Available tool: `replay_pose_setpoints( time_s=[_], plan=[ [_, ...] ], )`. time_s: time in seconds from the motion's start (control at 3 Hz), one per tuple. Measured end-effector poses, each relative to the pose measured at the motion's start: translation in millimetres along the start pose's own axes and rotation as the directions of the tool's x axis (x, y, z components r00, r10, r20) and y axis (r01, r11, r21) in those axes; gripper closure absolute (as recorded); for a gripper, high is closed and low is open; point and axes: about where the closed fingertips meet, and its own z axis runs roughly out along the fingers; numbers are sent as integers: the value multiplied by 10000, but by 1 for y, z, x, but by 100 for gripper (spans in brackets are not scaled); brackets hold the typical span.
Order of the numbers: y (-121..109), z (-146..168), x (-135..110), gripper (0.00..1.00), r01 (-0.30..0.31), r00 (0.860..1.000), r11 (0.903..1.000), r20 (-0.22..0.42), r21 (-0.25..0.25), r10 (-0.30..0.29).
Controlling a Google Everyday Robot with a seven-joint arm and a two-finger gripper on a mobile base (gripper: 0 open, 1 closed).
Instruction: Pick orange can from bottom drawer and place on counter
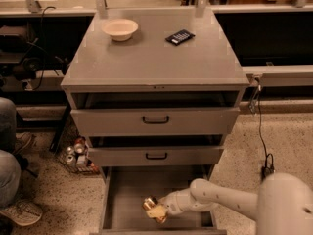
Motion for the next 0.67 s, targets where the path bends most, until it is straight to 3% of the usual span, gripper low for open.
replay_pose_setpoints(
  time_s=[0.33,0.67],
  plan=[
    [24,-77,-7,100,857,9911,9962,1029,-126,-839],
    [17,-131,17,100,545,9837,9979,1698,347,-597]
  ],
)
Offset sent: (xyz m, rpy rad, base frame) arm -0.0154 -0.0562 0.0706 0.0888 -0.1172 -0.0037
